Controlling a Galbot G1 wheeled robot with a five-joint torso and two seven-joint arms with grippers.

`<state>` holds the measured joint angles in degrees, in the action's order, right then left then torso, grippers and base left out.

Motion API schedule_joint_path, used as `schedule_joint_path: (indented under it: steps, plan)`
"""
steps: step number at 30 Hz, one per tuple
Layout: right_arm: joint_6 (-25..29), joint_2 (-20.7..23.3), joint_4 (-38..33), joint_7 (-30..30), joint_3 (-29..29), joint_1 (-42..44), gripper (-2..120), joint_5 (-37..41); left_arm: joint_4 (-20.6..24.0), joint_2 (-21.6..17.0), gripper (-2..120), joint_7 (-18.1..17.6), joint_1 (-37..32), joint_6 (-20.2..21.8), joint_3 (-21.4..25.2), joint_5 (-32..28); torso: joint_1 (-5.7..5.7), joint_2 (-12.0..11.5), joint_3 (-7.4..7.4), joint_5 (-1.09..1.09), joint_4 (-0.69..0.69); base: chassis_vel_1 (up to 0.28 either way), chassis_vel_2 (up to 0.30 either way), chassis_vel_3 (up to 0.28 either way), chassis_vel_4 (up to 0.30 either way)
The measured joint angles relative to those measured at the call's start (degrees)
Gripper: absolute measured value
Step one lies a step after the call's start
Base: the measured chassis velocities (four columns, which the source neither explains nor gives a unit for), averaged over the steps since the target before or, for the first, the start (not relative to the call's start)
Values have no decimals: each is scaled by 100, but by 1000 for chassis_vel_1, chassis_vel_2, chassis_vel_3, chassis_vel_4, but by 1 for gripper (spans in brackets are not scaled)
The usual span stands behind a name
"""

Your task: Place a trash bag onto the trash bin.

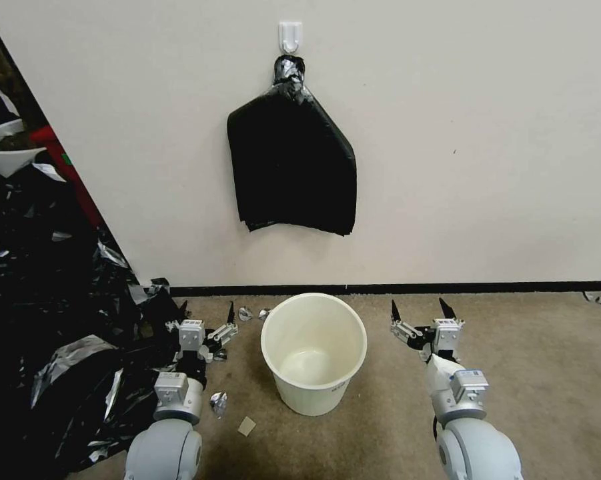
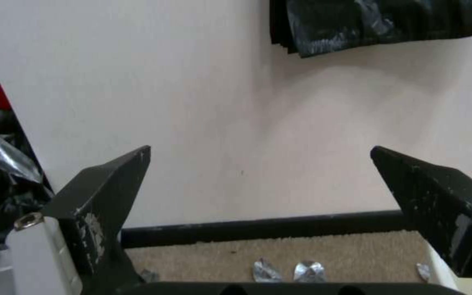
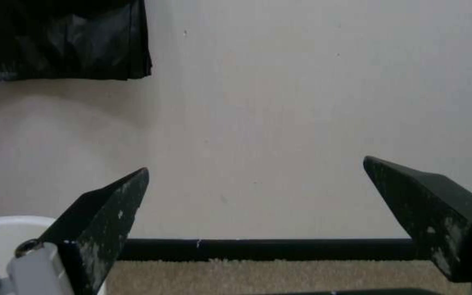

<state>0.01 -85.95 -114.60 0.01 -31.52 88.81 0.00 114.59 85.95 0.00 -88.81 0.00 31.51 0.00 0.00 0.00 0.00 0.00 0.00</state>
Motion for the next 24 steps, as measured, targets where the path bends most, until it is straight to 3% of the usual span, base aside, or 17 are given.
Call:
schedule_joint_path:
  steps: [16, 18, 21, 24]
  plan:
    - [2, 24, -13, 43, 7, 0, 100, 25, 58, 32, 100, -113, -34, -42, -22, -128, 0, 0, 0, 0, -1, 0, 0, 0, 0]
    - [56, 133, -82, 252, 53, 0, 100, 142, 410, 208, 100, -639, -214, -343, -163, -647, 0, 0, 0, 2, 0, 0, 0, 0, 0]
    - [141, 276, -176, 520, 100, -2, 100, 286, 558, 220, 100, -725, -294, -551, -135, -698, 0, 0, 0, 1, 0, 0, 0, 0, 0]
    - [360, 652, -427, 1230, 256, -7, 100, 685, 641, 165, 100, -570, -308, -902, 147, -232, 0, 0, 0, 0, 0, 0, 0, 0, 0]
